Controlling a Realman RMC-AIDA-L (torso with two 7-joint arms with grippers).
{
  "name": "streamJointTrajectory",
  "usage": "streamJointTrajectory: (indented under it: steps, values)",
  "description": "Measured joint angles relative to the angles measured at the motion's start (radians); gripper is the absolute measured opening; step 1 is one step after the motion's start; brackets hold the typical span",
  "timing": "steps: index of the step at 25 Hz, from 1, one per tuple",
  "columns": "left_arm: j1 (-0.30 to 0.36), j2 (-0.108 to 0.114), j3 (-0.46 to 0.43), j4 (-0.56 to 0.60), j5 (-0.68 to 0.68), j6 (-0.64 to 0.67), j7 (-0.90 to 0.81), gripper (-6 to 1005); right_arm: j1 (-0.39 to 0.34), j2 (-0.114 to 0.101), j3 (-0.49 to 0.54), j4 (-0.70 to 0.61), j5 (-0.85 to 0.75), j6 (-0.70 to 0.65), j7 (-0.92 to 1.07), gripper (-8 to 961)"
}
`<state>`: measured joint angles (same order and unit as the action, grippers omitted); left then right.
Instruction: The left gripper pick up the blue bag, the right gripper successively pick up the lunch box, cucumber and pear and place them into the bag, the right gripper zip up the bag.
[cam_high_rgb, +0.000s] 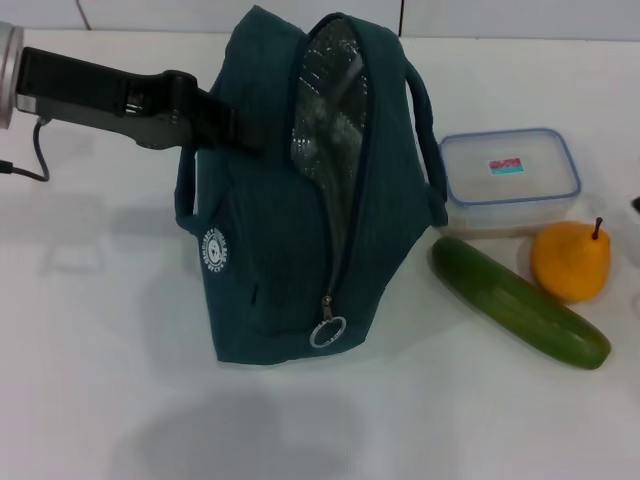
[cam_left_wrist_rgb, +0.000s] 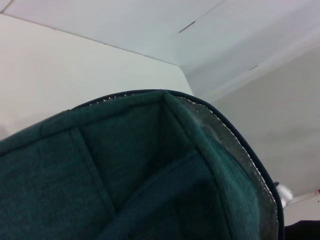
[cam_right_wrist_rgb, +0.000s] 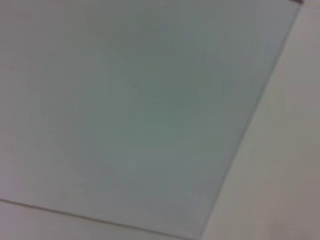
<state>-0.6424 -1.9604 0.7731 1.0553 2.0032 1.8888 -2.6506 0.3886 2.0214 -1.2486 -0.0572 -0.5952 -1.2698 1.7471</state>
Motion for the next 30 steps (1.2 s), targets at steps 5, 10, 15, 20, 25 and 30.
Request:
streamJointTrajectory:
  steps: [5, 10, 15, 20, 25, 30]
  values:
    - [-0.007, 0.000, 0.000, 0.000, 0.002, -0.003, 0.011, 41, 0.047, 0.001, -0.072, -0.006, 0.000, 0.034, 0.054, 815]
    - [-0.014, 0.000, 0.000, 0.000, 0.002, -0.011, 0.020, 41, 0.086, 0.001, -0.099, -0.007, 0.000, 0.050, 0.065, 813]
    - [-0.018, 0.002, 0.000, 0.002, 0.002, -0.011, 0.020, 41, 0.105, 0.005, -0.151, -0.010, 0.001, 0.124, 0.117, 811]
    - [-0.021, 0.007, 0.000, 0.001, 0.002, -0.011, 0.021, 41, 0.107, 0.006, -0.156, -0.016, 0.001, 0.130, 0.120, 809]
    - [-0.023, 0.009, 0.000, 0.002, 0.002, -0.011, 0.021, 41, 0.111, 0.007, -0.156, -0.036, 0.005, 0.131, 0.120, 808]
    - [-0.024, 0.009, 0.001, 0.001, 0.002, -0.011, 0.023, 41, 0.114, 0.007, -0.149, -0.036, 0.010, 0.142, 0.121, 806]
